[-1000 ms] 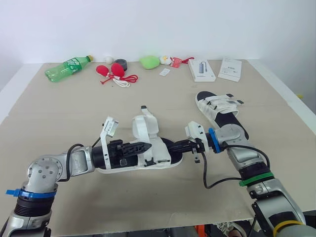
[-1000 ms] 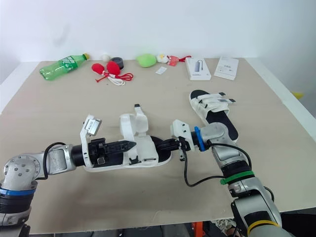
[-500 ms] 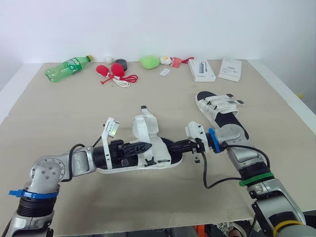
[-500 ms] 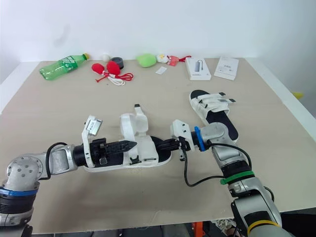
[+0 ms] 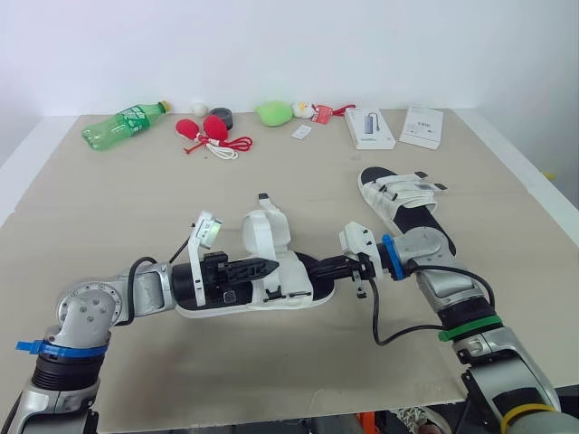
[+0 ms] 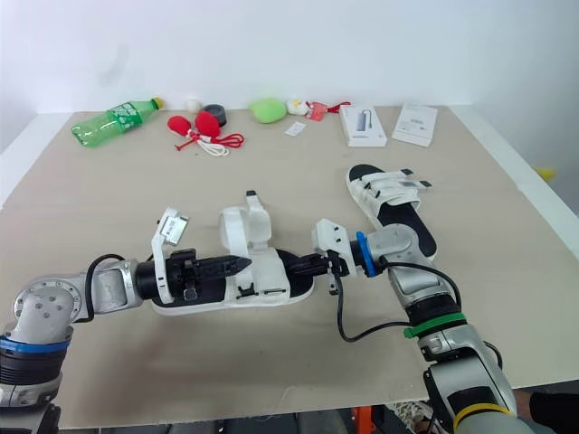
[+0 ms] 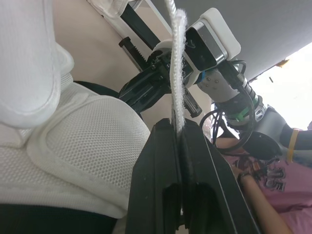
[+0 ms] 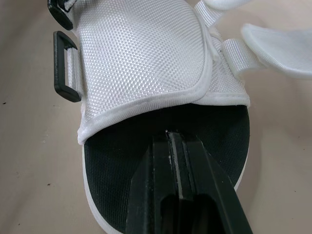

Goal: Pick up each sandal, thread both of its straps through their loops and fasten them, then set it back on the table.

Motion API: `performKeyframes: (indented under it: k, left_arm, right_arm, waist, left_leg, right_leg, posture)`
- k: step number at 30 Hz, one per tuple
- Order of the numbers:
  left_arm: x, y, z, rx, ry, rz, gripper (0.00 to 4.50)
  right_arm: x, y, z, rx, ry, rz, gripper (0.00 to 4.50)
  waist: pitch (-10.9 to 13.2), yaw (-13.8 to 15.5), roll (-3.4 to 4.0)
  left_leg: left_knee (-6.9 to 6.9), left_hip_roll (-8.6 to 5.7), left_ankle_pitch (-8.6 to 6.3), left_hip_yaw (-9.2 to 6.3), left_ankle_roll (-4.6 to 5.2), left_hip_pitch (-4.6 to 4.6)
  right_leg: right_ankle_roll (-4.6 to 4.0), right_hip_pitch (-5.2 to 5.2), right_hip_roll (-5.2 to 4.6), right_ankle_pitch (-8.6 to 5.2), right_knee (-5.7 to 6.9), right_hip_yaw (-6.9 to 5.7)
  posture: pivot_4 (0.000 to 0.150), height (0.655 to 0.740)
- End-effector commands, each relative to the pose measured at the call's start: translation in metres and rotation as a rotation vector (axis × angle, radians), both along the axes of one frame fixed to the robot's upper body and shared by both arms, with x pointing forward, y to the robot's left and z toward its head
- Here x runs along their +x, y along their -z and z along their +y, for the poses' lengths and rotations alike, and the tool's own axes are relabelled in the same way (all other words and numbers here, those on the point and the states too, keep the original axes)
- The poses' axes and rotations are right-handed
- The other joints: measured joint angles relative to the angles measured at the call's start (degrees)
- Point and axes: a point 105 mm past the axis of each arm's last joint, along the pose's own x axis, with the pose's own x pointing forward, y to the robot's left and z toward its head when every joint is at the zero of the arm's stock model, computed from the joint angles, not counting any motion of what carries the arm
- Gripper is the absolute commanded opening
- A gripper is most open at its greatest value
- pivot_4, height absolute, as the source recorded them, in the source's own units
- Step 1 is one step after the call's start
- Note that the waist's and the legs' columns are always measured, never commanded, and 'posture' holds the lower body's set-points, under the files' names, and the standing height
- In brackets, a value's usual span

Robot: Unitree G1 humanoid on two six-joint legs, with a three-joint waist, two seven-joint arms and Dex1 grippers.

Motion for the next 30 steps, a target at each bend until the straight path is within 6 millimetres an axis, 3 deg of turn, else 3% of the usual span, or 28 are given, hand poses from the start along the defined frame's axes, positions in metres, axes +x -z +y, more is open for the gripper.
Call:
performKeyframes:
  k: [1,8,20,23,24,27,28,30]
  left_arm:
    - [-0.004,-0.005,0.000,0.011,0.029,-0.033,0.05]
    - [-0.020,0.004,-0.007,0.047,0.095,-0.019,0.05]
    - [-0.029,0.024,-0.009,0.086,0.082,-0.008,0.05]
    - [-0.030,0.018,-0.008,0.103,0.096,-0.068,0.74]
    - [-0.029,0.014,-0.007,0.106,0.104,-0.093,1.28]
    - [-0.029,-0.005,-0.001,0.100,0.137,-0.178,2.11]
    - [-0.029,-0.016,0.002,0.094,0.151,-0.215,2.33]
    - [-0.031,-0.033,0.011,0.085,0.177,-0.253,2.33]
  right_arm:
    - [0.000,0.002,-0.006,-0.024,0.019,-0.006,0.00]
    - [-0.001,0.003,-0.005,-0.024,0.016,-0.006,0.00]
    - [-0.001,0.003,-0.005,-0.025,0.019,-0.005,0.00]
    - [-0.001,0.004,-0.006,-0.028,0.020,-0.004,0.00]
    - [0.000,0.004,-0.006,-0.029,0.021,-0.004,0.00]
    - [0.000,0.004,-0.007,-0.031,0.021,-0.003,0.00]
    - [0.000,0.004,-0.007,-0.033,0.021,-0.003,0.00]
    - [0.001,0.004,-0.007,-0.036,0.021,-0.002,0.00]
  waist:
    - [0.00,0.00,0.00]
    - [0.00,0.00,0.00]
    - [0.00,0.00,0.00]
    - [0.00,-0.01,0.00]
    - [0.00,-0.01,0.00]
    - [0.01,-0.01,-0.01]
    - [0.01,-0.01,-0.02]
    - [0.02,-0.03,-0.04]
  left_leg:
    - [0.00,0.00,0.00,0.00,0.00,0.00]
    - [-0.01,0.00,0.00,0.00,0.00,-0.01]
    - [-0.05,0.00,-0.01,-0.01,-0.01,-0.01]
    - [-0.04,0.00,-0.01,-0.01,-0.01,-0.01]
    - [-0.05,0.00,-0.01,-0.01,-0.01,-0.01]
    - [-0.04,0.00,-0.01,-0.01,-0.01,-0.01]
    - [-0.04,0.00,-0.01,-0.01,-0.01,-0.01]
    - [-0.03,0.00,-0.01,-0.01,-0.01,-0.01]
  right_leg:
    - [0.00,0.00,0.00,0.00,0.00,0.00]
    - [0.00,-0.01,0.00,-0.01,0.00,0.00]
    - [-0.02,-0.02,0.00,-0.06,0.00,0.00]
    - [-0.03,-0.02,0.00,-0.06,0.00,0.00]
    - [-0.03,-0.02,0.00,-0.06,0.00,0.00]
    - [-0.03,-0.02,0.00,-0.07,0.00,0.00]
    - [-0.03,-0.02,0.00,-0.07,0.00,0.00]
    - [-0.04,-0.03,0.00,-0.06,0.00,0.00]
  posture:
    - [0.150,0.7400]
    - [0.150,0.7400]
    - [0.150,0.7400]
    - [0.150,0.7400]
    - [0.150,0.7400]
    - [0.150,0.7400]
    - [0.150,0.7400]
    - [0.150,0.7400]
